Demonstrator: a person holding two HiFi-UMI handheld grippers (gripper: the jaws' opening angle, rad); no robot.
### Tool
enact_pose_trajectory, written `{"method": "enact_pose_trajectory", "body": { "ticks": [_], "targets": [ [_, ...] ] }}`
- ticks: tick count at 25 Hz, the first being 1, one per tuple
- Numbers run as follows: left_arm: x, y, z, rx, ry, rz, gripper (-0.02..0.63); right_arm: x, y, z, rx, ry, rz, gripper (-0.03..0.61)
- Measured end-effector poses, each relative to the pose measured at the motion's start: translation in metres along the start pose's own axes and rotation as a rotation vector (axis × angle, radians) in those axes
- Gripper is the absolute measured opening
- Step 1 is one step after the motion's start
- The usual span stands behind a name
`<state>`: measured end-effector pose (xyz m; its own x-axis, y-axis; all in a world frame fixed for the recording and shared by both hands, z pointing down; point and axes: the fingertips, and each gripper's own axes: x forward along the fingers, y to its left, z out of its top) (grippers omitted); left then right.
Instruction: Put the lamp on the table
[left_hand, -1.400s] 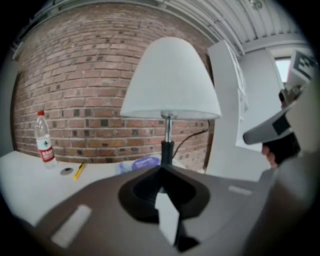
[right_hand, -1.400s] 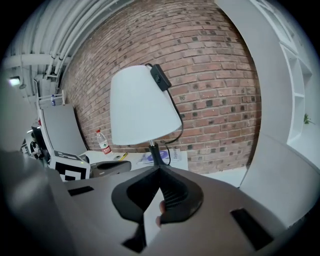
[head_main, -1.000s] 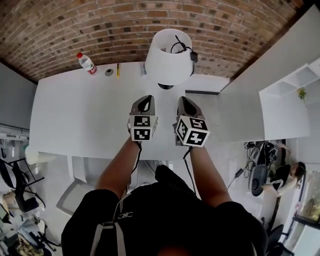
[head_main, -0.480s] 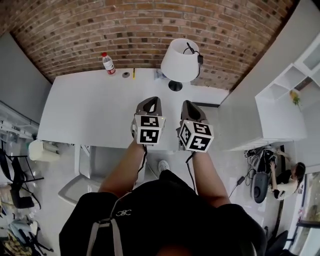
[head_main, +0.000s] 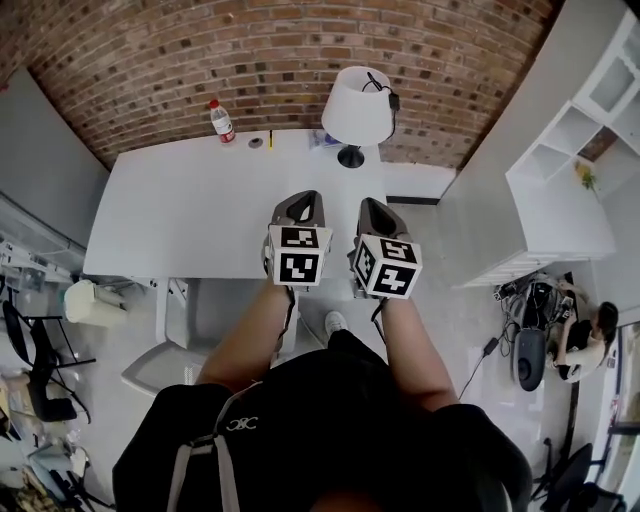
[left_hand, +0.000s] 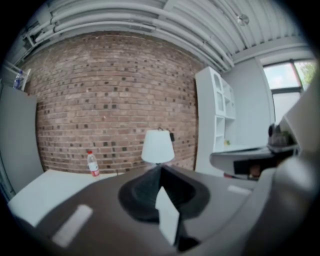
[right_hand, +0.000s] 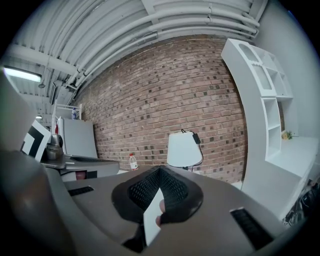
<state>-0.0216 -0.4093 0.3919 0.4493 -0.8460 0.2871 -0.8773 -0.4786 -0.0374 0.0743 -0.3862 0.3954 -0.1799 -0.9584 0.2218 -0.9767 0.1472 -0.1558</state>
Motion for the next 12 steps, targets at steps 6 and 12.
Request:
{"method": "enact_pose_trajectory", "body": {
  "ticks": [6, 12],
  "targets": [
    [-0.010, -0.008, -0.001, 0.018, -0.015, -0.002, 0.002, -0.013, 0.003, 0.000, -0.016, -0.011, -0.010, -0.003],
    [-0.017, -0.007, 0.003, 0.004, -0.031, -0.006, 0.002, -0.016, 0.007, 0.000, -0.031, -0.010, -0.029, -0.003]
  ]
}}
